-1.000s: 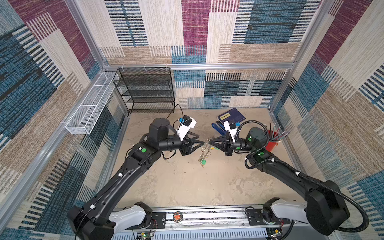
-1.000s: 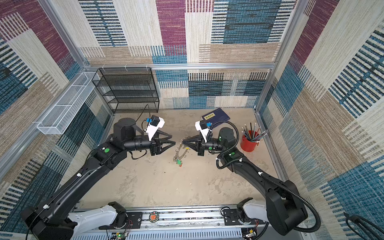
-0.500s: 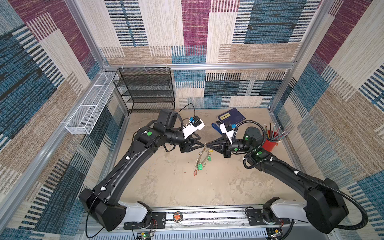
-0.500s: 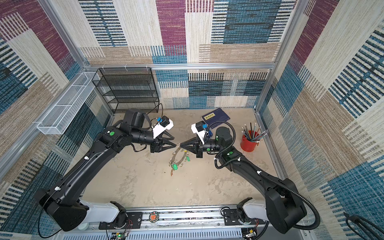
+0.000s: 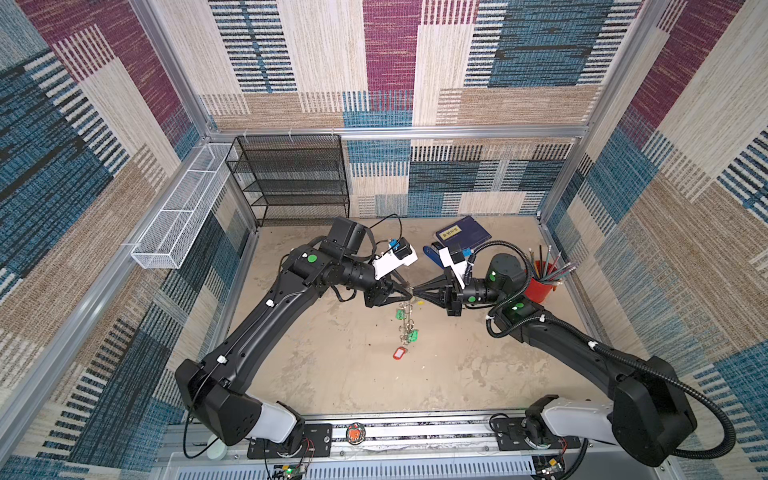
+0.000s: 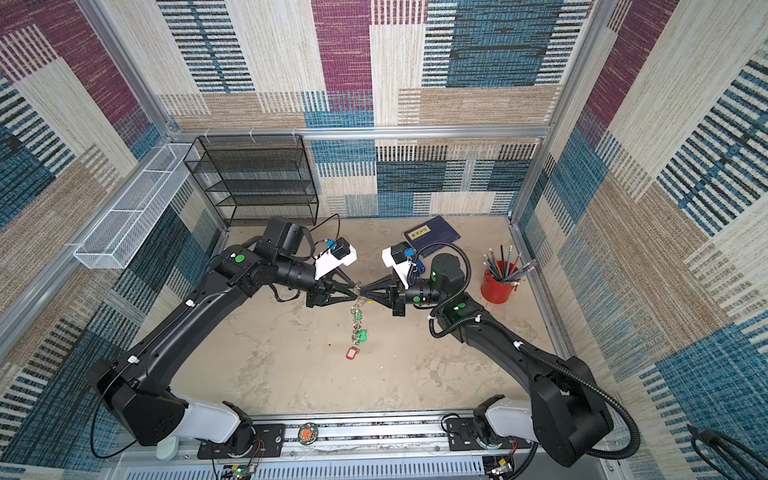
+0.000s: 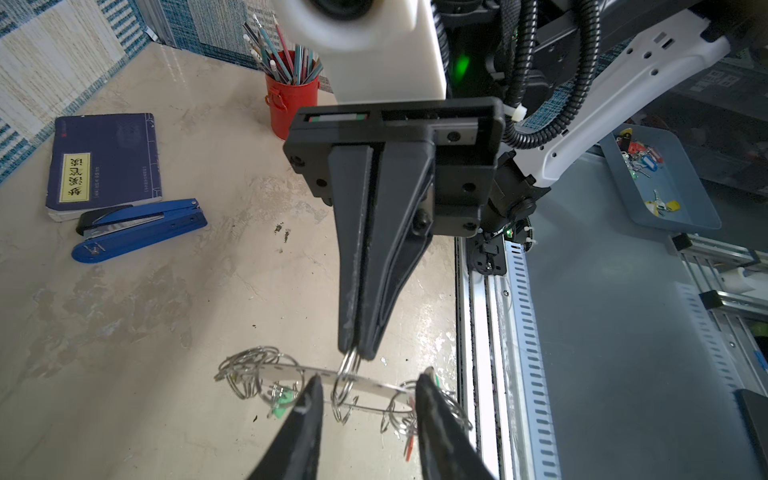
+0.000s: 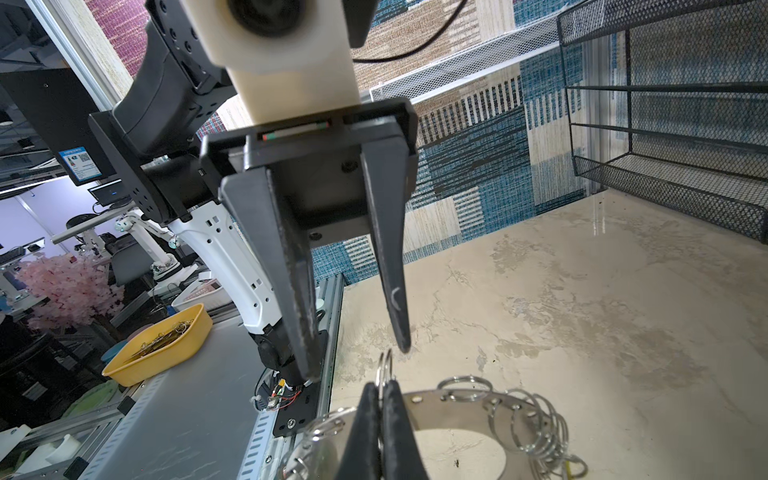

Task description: Put the keys on the keyring

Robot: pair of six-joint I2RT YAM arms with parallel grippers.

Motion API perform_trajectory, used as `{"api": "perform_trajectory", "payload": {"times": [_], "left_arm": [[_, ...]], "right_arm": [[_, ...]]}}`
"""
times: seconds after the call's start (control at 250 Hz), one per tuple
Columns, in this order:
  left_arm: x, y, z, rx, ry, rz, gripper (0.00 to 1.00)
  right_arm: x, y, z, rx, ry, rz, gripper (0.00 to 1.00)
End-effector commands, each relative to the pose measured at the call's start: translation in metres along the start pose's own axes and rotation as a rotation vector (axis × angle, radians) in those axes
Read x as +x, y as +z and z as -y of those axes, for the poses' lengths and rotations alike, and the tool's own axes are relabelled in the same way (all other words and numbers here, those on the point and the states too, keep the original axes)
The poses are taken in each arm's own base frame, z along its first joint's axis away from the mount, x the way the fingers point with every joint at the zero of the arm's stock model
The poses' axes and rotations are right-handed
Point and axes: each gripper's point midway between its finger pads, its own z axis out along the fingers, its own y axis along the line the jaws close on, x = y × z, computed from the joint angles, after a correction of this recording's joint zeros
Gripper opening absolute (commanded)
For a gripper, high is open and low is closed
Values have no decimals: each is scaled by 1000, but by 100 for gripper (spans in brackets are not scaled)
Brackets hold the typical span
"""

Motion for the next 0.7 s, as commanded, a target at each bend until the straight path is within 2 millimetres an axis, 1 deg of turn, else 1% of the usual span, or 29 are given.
{"api": "perform_trajectory", "payload": {"times": [0.0, 0.064, 0.236, 0.356, 0.632, 0.696], "left_arm": [[0, 1, 3, 15, 9, -4, 36], [1, 2, 2, 14, 4, -11, 35], [2, 3, 0, 15, 3, -25, 26], [3, 5, 1, 22, -2, -27, 15], [0, 6, 7, 56, 1, -10, 5], [-1, 6, 9, 67, 2, -5, 1]], "right_arm": [[-6, 0, -6, -29, -34, 17, 0], [-5, 1, -7, -33, -32, 15, 0], [-5, 1, -7, -34, -34, 16, 0], [-5, 1, -8, -33, -35, 16, 0], [-5, 1, -8, -36, -36, 16, 0], [-5, 1, -8, -37, -35, 16, 0]]}}
